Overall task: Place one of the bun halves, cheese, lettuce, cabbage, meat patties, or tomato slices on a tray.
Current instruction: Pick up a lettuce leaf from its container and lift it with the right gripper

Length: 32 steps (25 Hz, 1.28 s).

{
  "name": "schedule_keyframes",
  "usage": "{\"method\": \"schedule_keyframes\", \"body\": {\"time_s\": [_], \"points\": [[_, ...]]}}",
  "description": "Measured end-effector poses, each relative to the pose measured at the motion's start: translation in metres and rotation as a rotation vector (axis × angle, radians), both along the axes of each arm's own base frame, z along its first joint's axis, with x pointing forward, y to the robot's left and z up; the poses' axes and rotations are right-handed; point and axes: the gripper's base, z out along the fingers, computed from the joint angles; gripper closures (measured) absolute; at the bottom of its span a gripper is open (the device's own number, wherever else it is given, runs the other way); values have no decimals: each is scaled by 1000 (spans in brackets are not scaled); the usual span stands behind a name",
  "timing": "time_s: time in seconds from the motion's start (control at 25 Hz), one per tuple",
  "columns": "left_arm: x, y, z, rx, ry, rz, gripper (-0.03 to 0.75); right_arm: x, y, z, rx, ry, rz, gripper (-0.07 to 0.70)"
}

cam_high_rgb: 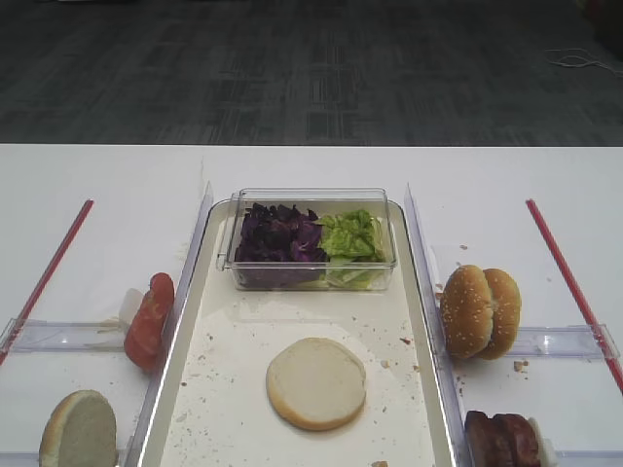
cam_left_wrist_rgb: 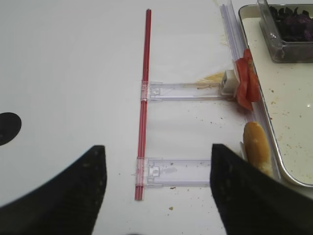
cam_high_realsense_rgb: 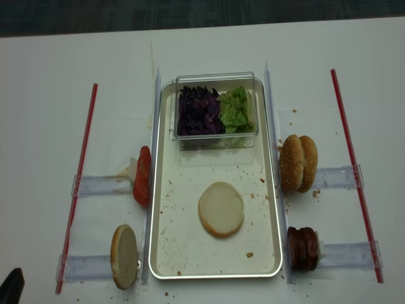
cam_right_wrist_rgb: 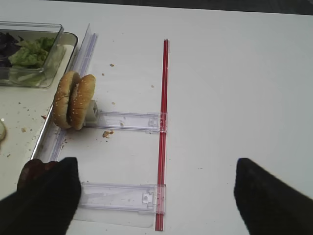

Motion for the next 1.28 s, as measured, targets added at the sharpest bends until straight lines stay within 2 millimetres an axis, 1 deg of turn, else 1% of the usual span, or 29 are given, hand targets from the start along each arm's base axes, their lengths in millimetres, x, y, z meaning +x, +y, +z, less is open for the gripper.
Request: {"method": "schedule_keyframes", "body": {"time_s": [1.28], "points": [[0, 0, 0, 0, 0, 0, 263, 0, 0, 0, 0, 0, 0, -32]]}}
